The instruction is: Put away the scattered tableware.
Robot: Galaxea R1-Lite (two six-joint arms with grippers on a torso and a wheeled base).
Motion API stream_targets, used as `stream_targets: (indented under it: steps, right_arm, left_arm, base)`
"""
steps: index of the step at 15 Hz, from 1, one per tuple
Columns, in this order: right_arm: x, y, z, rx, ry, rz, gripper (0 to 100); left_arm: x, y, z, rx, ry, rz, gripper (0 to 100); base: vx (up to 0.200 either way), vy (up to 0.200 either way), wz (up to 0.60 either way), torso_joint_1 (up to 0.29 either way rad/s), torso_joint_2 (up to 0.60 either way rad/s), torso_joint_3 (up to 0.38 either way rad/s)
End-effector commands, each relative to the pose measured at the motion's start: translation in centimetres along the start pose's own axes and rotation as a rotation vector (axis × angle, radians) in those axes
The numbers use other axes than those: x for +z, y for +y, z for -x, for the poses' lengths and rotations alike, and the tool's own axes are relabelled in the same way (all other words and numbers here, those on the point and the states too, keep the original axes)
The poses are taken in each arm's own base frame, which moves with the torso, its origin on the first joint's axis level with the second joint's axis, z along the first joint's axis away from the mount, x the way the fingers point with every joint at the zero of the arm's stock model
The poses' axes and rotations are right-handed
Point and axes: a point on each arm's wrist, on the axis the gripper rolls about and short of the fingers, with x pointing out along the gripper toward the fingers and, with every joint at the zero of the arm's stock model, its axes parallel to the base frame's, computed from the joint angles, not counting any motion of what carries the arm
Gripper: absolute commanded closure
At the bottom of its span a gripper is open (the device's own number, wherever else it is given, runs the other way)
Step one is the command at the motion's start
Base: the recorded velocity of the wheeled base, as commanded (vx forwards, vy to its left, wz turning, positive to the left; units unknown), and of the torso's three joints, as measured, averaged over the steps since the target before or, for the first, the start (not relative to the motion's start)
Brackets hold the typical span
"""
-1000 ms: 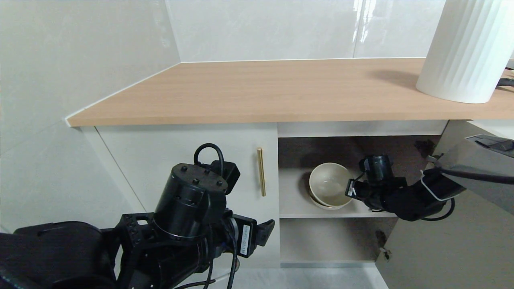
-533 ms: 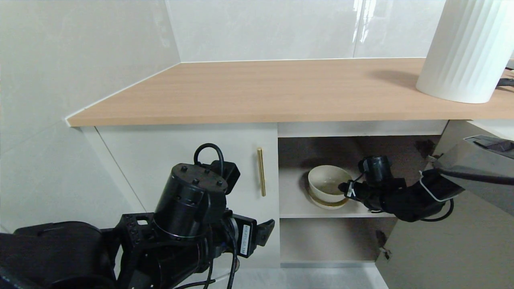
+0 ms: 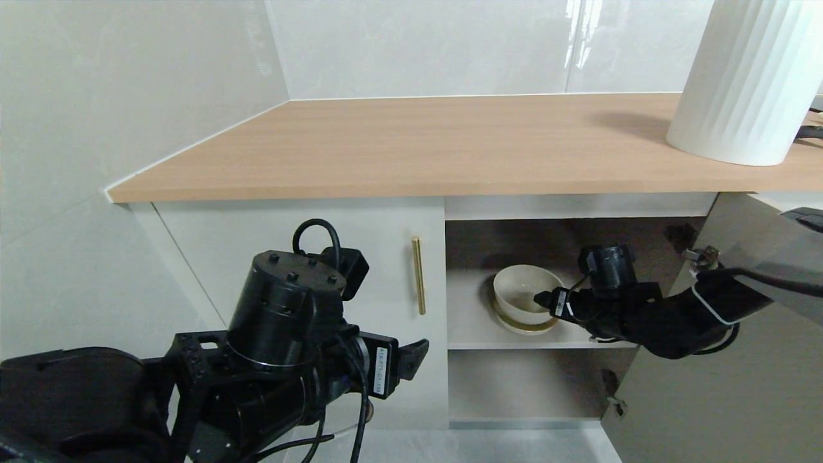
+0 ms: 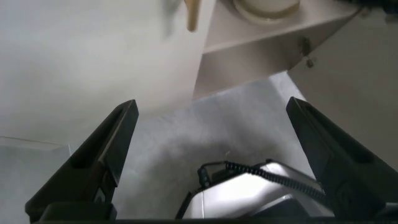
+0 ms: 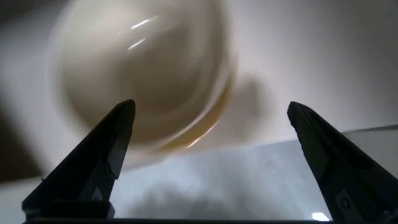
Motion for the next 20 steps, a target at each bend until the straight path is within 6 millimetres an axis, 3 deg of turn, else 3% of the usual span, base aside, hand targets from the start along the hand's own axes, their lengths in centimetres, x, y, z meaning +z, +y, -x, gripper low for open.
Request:
stream_targets:
  steps: [1,3,5,9,13,16,20]
  right_arm:
    - [0.5,1.7,6.2,0.115,0.035,0.040,0]
    - [1.5,2.2,11.4,0.170,0.057,0.056,0]
    - [1.4,1.6,15.2,0.178,0.083,0.071,0]
    - [0.3,-0.5,20.4,0.190,0.082,0.109,0]
    - [-0.4,-0.7,21.1,0.200,0.110,0.137,0]
    - [-1.1,-0.2,20.4,0.198,0.145,0.162,0]
    - [-1.2,0.0,20.5,0.203,0.143,0.171,0]
  left_arm:
    - [-0.1,1.1,1.6,0.007,-0.021,0.012,0]
    - [-0.5,2.2,3.0,0.021,-0.034,0.019,0]
    - [-0.8,4.1,4.1,0.069,-0.051,0.008,0]
    - [-1.7,6.3,5.1,0.133,-0.050,0.007,0]
    - [-1.6,6.6,5.7,0.138,-0.068,0.004,0]
    - [-1.8,6.6,5.4,0.143,-0.055,-0.005,0]
    - [-1.9,6.6,5.4,0.145,-0.049,-0.007,0]
  base:
    - [0.000,0.000,0.00,0.000,0.00,0.000]
    - [0.000,0.000,0.00,0.000,0.00,0.000]
    - [0.000,0.000,0.00,0.000,0.00,0.000]
    - [0.000,0.000,0.00,0.000,0.00,0.000]
    - [0.000,0.000,0.00,0.000,0.00,0.000]
    - [0.000,0.000,0.00,0.000,0.00,0.000]
    - [-0.200,0.000,0.00,0.005,0.00,0.002]
